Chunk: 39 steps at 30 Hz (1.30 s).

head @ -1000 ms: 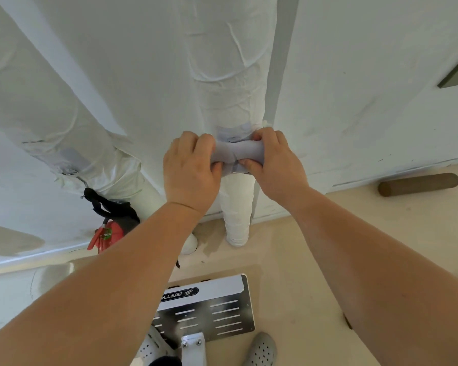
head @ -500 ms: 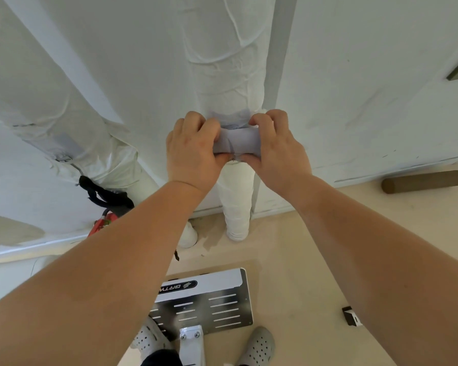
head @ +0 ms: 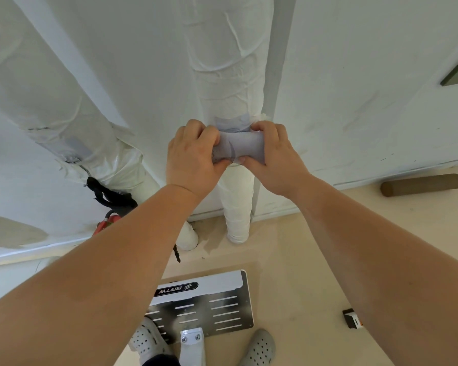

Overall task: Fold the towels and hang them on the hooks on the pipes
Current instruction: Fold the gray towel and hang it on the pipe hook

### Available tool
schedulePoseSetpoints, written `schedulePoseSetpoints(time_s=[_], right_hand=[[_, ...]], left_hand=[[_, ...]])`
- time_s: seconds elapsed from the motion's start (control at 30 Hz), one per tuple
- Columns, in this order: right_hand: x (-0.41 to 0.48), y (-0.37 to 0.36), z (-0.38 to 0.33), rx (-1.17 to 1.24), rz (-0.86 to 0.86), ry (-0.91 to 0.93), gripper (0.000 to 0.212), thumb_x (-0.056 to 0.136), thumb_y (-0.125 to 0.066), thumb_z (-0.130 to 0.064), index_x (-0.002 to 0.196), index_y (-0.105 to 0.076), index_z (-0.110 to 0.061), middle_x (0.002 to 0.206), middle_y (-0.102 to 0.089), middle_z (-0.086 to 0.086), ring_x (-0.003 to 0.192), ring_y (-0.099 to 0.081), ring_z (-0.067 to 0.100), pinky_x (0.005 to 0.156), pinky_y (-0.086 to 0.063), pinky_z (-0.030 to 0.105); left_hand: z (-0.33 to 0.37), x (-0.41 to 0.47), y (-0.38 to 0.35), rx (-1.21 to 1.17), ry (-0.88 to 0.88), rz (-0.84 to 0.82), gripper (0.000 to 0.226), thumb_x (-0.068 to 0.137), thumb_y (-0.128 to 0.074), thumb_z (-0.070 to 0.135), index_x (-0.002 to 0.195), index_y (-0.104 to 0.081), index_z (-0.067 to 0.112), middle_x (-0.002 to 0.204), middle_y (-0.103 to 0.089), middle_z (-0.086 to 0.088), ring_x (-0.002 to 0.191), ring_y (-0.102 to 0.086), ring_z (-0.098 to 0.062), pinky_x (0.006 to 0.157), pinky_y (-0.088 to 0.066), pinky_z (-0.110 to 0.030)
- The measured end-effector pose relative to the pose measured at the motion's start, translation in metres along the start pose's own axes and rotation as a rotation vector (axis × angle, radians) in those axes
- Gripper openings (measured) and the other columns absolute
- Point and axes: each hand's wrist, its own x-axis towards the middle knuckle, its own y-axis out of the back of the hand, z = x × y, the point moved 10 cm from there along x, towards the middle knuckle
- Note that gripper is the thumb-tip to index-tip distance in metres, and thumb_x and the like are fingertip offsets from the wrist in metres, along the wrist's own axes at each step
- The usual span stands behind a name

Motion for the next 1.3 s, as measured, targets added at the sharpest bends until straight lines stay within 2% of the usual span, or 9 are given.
schedulePoseSetpoints(time_s=[0.1, 0.33, 0.67, 0.97, 1.17, 1.3], right_hand=[[-0.008, 0.008, 0.002, -0.008, 0.07, -0.036, 0.073, 0.086, -0.071, -0.043, 0.146, -0.036, -0.022, 0.143, -0.039, 0.008, 0.123, -0.051, 0.031, 0.099, -0.049, 0.051], [-0.022, 0.028, -0.008, -0.167, 0.209, -0.107, 0.074, 0.086, -0.071, -0.034, 0.149, -0.033, -0.029, 0.145, -0.036, 0.007, 0.127, -0.047, 0.03, 0.101, -0.046, 0.049], [-0.037, 0.036, -0.013, -0.154, 0.198, -0.186, 0.079, 0.088, -0.069, -0.041, 0.153, -0.023, -0.032, 0.151, -0.028, 0.005, 0.133, -0.041, 0.03, 0.106, -0.043, 0.048], [-0.061, 0.045, -0.043, -0.131, 0.153, -0.223, 0.076, 0.089, -0.066, -0.049, 0.152, -0.026, -0.033, 0.152, -0.024, 0.005, 0.133, -0.039, 0.031, 0.105, -0.044, 0.049], [-0.087, 0.05, -0.058, -0.184, 0.176, -0.322, 0.075, 0.088, -0.067, -0.049, 0.15, -0.028, -0.033, 0.152, -0.024, 0.005, 0.134, -0.038, 0.031, 0.105, -0.044, 0.051], [-0.101, 0.028, -0.083, -0.257, 0.188, -0.399, 0.073, 0.087, -0.067, -0.048, 0.148, -0.03, -0.033, 0.153, -0.024, 0.005, 0.134, -0.037, 0.032, 0.106, -0.042, 0.049]], left_hand=[[0.003, -0.004, 0.005, 0.02, -0.003, -0.019, 0.042, 0.066, -0.089, 0.029, 0.087, -0.058, 0.011, 0.094, -0.054, -0.012, 0.078, -0.053, -0.032, 0.065, -0.051, -0.046], [0.007, -0.015, 0.018, 0.072, -0.001, -0.072, 0.037, 0.071, -0.086, 0.024, 0.095, -0.062, 0.01, 0.097, -0.056, -0.012, 0.079, -0.054, -0.032, 0.065, -0.044, -0.038], [0.008, -0.032, 0.033, 0.115, 0.049, -0.153, 0.043, 0.076, -0.083, 0.026, 0.111, -0.061, 0.014, 0.112, -0.054, -0.01, 0.091, -0.055, -0.031, 0.074, -0.048, -0.041], [0.001, -0.032, 0.073, 0.099, 0.151, -0.27, 0.059, 0.079, -0.08, 0.04, 0.128, -0.051, 0.023, 0.129, -0.046, -0.005, 0.112, -0.051, -0.029, 0.093, -0.05, -0.044], [0.004, -0.04, 0.085, 0.071, 0.062, -0.365, 0.065, 0.081, -0.076, 0.048, 0.135, -0.047, 0.025, 0.133, -0.043, -0.004, 0.116, -0.049, -0.028, 0.098, -0.048, -0.044], [-0.02, -0.053, 0.092, 0.0, 0.001, -0.453, 0.065, 0.083, -0.073, 0.051, 0.136, -0.045, 0.026, 0.135, -0.042, -0.002, 0.117, -0.047, -0.027, 0.098, -0.048, -0.042]])
